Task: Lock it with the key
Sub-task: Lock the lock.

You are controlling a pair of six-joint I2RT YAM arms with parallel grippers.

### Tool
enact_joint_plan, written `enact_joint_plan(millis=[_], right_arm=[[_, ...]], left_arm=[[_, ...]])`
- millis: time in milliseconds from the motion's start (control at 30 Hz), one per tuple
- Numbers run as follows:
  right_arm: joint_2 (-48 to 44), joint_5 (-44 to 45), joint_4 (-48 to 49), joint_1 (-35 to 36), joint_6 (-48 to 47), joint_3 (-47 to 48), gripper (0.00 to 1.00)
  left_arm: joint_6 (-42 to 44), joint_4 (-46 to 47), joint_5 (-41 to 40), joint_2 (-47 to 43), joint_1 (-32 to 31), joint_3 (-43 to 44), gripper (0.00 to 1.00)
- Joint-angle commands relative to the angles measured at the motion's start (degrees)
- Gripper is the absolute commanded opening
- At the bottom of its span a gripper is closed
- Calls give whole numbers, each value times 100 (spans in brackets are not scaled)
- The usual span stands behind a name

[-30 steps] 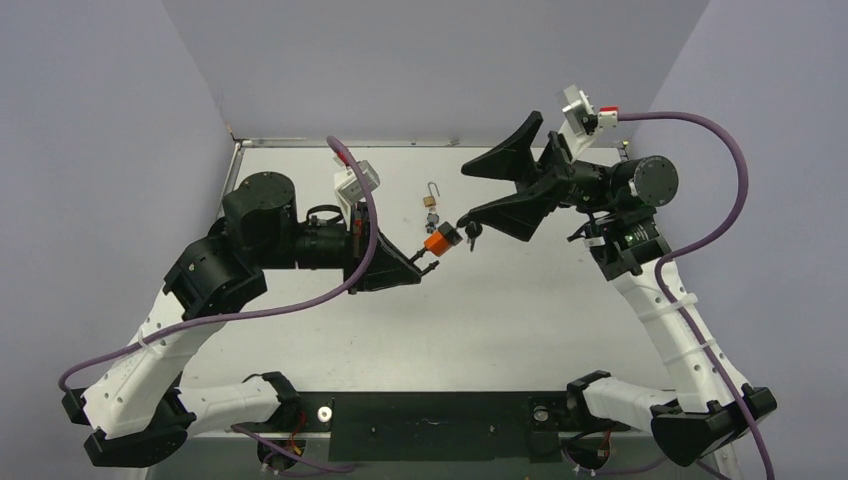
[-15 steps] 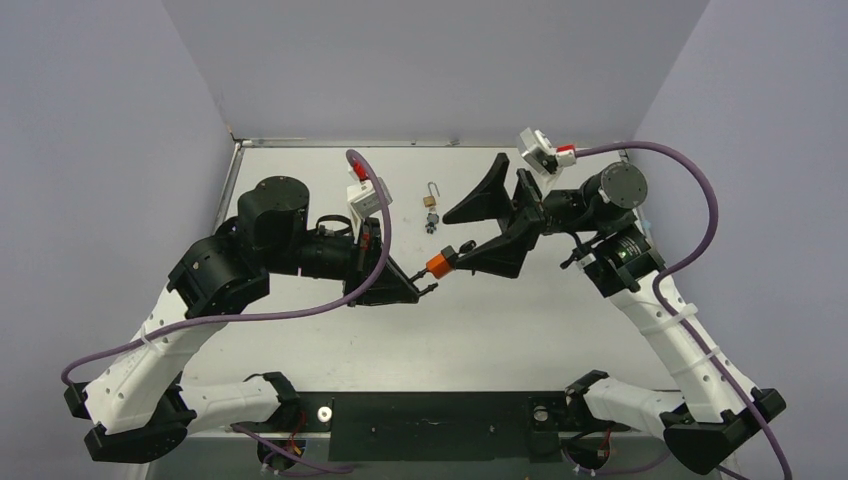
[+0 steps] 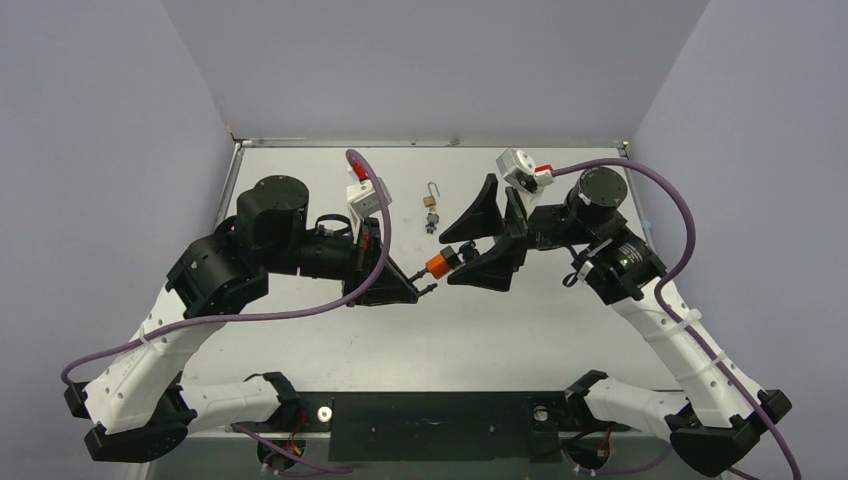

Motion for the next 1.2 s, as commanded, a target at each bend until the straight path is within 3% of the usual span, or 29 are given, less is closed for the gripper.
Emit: enact_joint_plan(millis=[0, 500, 567, 600, 667, 800, 1167], right_arm=[[-72, 188, 82, 133, -182, 217, 70], [-188, 390, 408, 367, 133, 200, 60], [-206, 418, 448, 373, 217, 194, 48], [-217, 428, 455, 373, 232, 192, 34], [-255, 459, 458, 376, 285, 186, 18], [-291, 533, 345, 403, 356, 176, 2], [-339, 1024, -179, 827, 449, 110, 0]], left_arm=[[58, 323, -17, -73, -34, 225, 0], [36, 351, -134, -109, -36, 133, 0], [35, 355, -166, -113, -34, 117, 0], [35, 358, -191, -115, -34, 109, 0], [35, 347, -256, -126, -34, 84, 0], [59, 327, -484, -154, -37, 42, 0], [189, 284, -1293, -206, -171, -8, 0]])
